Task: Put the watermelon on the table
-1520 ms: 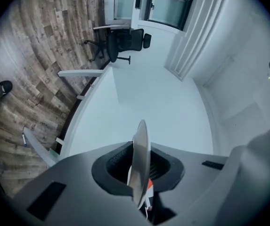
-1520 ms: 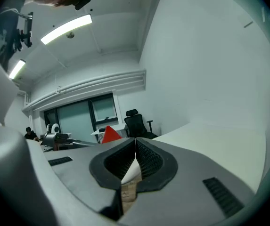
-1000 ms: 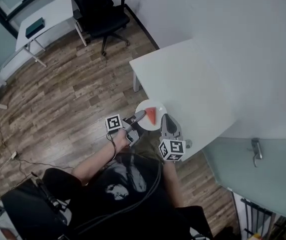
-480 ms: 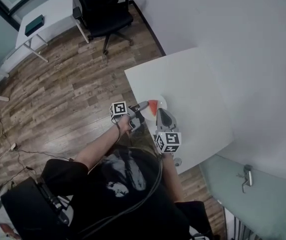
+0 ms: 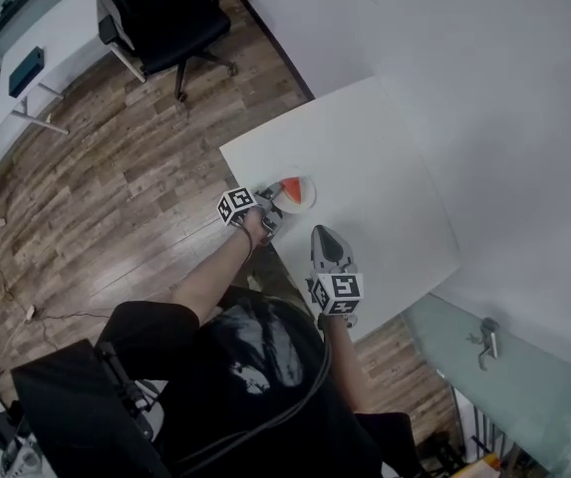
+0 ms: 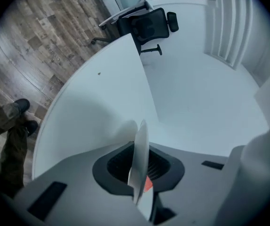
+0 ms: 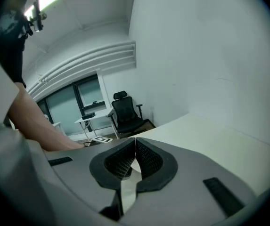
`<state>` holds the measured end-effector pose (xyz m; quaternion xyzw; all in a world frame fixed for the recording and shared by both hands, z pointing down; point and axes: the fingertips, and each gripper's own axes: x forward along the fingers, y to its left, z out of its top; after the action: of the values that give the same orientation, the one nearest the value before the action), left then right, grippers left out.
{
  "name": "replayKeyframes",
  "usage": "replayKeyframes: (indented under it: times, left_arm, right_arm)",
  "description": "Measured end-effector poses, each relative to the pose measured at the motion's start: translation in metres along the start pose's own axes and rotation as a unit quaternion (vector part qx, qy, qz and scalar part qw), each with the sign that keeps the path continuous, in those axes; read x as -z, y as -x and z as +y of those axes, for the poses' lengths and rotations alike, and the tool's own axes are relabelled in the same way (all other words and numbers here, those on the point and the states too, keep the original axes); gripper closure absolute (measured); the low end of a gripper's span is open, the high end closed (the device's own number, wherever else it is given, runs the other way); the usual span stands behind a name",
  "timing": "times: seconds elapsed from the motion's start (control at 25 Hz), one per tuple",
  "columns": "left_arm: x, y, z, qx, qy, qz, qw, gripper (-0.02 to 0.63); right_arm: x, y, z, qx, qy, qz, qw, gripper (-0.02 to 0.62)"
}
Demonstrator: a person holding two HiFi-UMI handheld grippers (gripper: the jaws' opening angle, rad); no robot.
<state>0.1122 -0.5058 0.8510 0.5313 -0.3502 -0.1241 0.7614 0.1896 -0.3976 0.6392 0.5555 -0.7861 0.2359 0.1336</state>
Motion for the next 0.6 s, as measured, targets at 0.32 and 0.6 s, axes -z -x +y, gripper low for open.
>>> replayKeyframes:
  times: [0.32, 0.6]
  left_arm:
    - [-0.017, -0.003, 0.001, -0.156, -0.170, 0.014, 0.9729, 0.360]
    - [-0.023, 0.022, -0.004, -0.158, -0.192, 0.010, 0.9685, 0.281]
  right_arm:
    - [0.001, -0.015, -0.008, -0.001, -0.021, 0.001, 1.000, 0.583]
    - [-0.005, -0.023, -0.003, -0.009, -0.004, -0.006, 1.000, 0.583]
